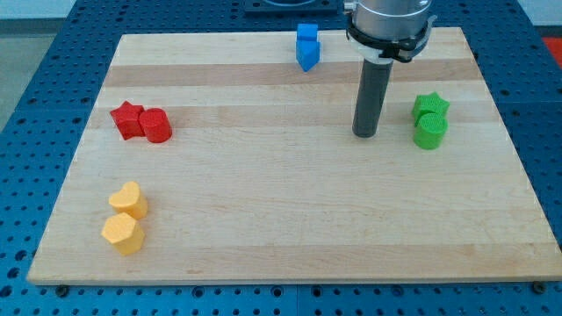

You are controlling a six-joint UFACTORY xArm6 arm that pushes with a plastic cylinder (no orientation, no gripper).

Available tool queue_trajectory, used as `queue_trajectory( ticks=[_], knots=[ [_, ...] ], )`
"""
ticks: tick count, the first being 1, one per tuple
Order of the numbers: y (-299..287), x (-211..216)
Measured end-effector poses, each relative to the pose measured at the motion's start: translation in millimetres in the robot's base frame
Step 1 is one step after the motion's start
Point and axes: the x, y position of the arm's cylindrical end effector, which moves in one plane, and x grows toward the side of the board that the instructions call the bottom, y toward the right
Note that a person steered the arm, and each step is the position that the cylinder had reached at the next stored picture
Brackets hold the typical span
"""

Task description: Separate the heart from the hexagon

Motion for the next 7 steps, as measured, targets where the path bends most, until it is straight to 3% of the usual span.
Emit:
queue_trajectory(
  ticks=[5,7],
  knots=[
    [-25.2,66.2],
    [-162.6,64.7]
  ],
)
